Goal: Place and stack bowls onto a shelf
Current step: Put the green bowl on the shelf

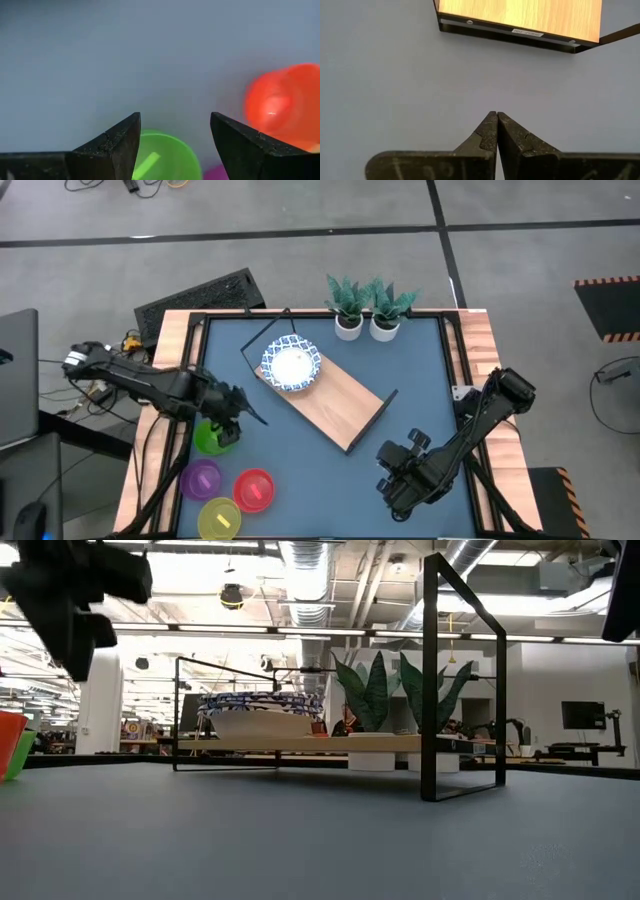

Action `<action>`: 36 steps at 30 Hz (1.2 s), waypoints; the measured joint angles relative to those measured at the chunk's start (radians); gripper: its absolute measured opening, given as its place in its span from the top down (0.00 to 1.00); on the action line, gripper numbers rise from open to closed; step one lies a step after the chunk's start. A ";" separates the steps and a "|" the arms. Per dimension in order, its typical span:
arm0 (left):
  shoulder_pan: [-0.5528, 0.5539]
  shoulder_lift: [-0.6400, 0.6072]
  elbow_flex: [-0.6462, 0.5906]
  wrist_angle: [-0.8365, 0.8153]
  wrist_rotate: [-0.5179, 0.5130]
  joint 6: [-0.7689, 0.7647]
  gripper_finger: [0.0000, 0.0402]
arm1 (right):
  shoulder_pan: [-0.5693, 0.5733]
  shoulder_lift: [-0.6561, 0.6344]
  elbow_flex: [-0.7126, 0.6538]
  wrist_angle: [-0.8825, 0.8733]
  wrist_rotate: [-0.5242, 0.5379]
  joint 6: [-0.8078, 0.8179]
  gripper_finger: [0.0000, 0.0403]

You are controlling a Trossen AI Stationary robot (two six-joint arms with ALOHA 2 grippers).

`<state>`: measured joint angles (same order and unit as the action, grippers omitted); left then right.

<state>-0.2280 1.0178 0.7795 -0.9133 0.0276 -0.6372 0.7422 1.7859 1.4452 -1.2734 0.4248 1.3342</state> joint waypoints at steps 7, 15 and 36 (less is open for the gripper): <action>-0.026 0.187 0.000 -0.014 -0.041 -0.249 0.44 | 0.001 0.000 0.000 0.004 0.000 0.000 0.92; -0.104 0.318 -0.001 -0.046 -0.035 -0.647 0.44 | 0.001 0.000 0.000 0.003 -0.002 -0.008 0.92; -0.258 0.333 0.110 -0.184 -0.086 -1.022 0.44 | 0.001 0.000 -0.013 0.014 -0.003 -0.026 0.92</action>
<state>-0.4864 1.3513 0.8894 -1.0969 -0.0589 -1.6596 0.7433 1.7863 1.4326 -1.2599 0.4213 1.3082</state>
